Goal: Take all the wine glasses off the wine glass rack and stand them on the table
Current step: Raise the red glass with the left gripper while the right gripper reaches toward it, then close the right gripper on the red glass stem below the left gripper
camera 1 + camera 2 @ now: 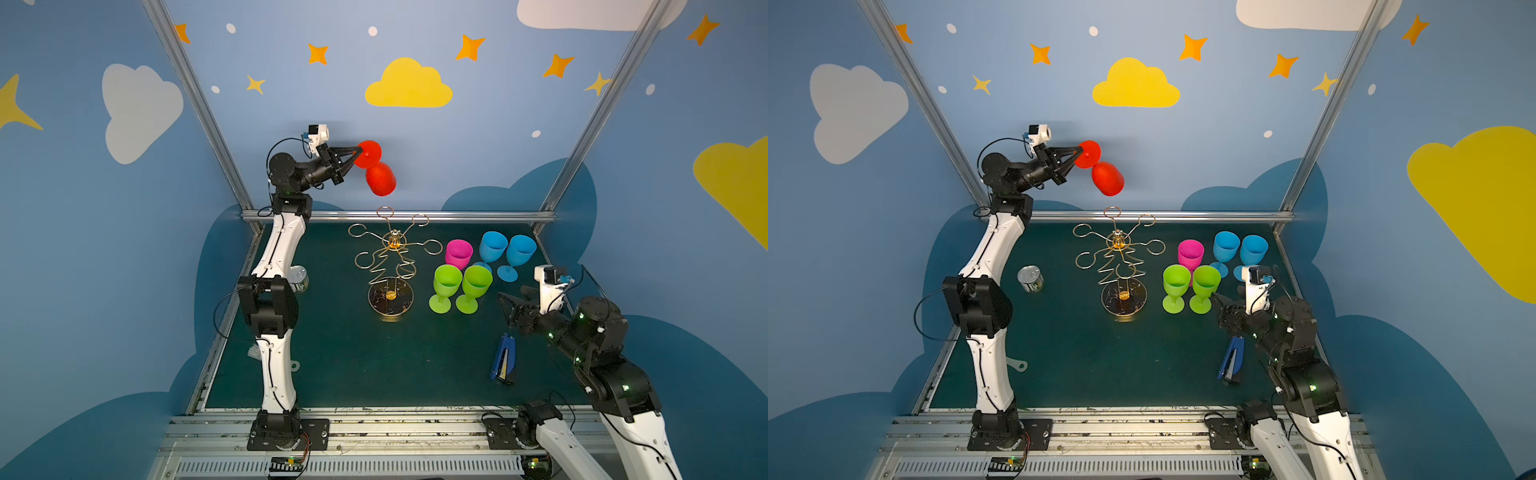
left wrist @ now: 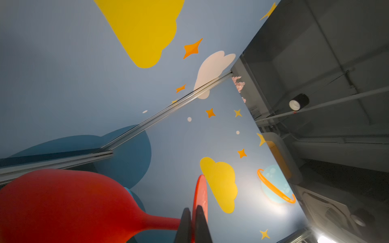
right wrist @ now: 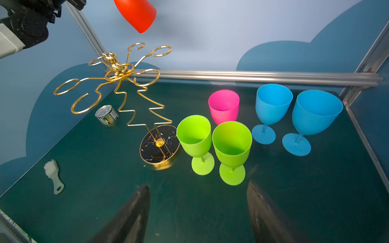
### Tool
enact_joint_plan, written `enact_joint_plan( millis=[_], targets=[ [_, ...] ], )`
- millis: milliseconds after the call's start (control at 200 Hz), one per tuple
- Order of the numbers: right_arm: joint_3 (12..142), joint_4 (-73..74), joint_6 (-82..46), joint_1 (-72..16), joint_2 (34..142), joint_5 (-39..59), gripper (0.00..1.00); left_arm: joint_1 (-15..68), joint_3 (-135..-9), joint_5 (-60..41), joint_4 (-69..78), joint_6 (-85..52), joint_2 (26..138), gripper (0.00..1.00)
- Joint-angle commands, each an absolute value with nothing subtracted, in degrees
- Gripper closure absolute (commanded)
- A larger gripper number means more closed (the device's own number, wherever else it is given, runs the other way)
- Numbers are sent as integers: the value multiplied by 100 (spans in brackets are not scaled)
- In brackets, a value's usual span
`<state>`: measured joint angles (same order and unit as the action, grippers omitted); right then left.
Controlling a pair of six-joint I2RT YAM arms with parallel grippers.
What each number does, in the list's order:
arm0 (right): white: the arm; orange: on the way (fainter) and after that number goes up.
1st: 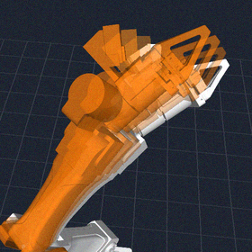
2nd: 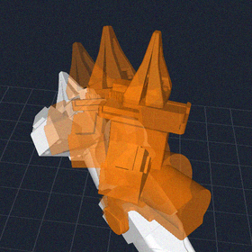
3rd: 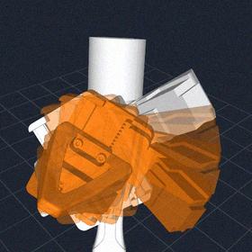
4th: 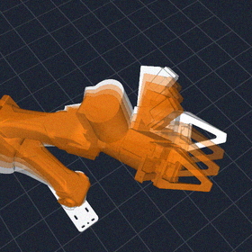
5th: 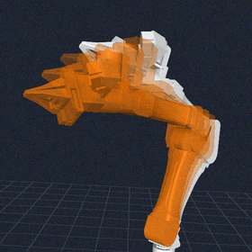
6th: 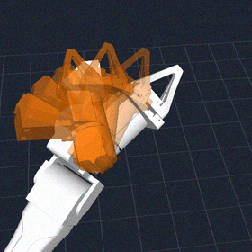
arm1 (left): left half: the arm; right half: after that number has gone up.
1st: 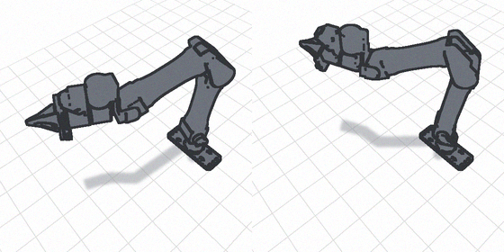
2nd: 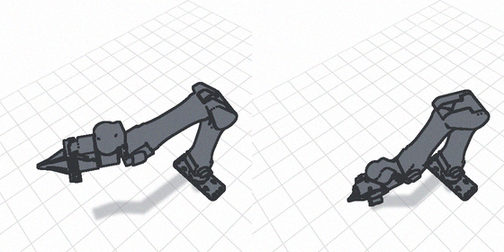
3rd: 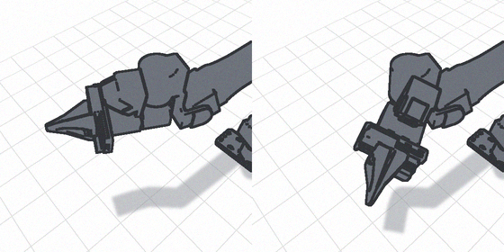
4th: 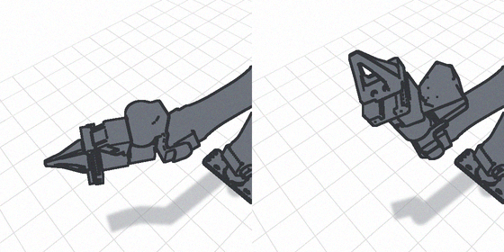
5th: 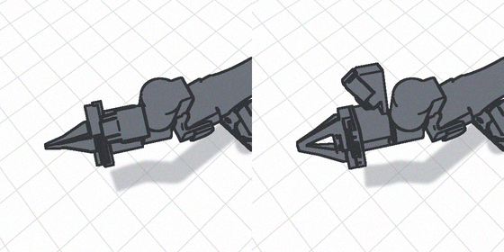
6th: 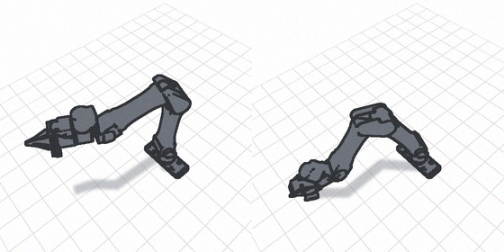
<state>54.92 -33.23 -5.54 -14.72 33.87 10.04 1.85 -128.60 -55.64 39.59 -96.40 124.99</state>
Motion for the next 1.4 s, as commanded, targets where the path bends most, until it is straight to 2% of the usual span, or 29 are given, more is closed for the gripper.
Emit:
enact_joint_plan(
  millis=[0,165,270,546,721,896,1116,1397],
  targets=[
    [5762,-2763,-232,-1477,3388,1169,27,127,-12882,-5423,5181,-10604,12040,96],
    [5886,-1864,-244,-1485,3663,1700,25,217,-12568,-5351,5813,-11153,11707,96],
    [5875,-1187,-378,-1494,3962,2150,25,349,-11909,-5490,5912,-11121,11258,96],
    [6218,-64,-292,-1742,4893,3218,22,622,-9409,-5685,5352,-9680,9315,96],
    [6555,49,704,-2591,5280,3127,19,837,-8413,-5642,4932,-9068,8434,96],
    [6849,108,1402,-3143,5661,3233,17,1079,-8093,-5660,4202,-8431,7841,96],
    [7026,491,1993,-3475,6090,3182,15,1239,-7482,-5538,3807,-8128,7173,96],
    [7435,578,2111,-3653,6770,3463,14,1272,-6978,-5365,3144,-7758,6362,96]
  ],
)
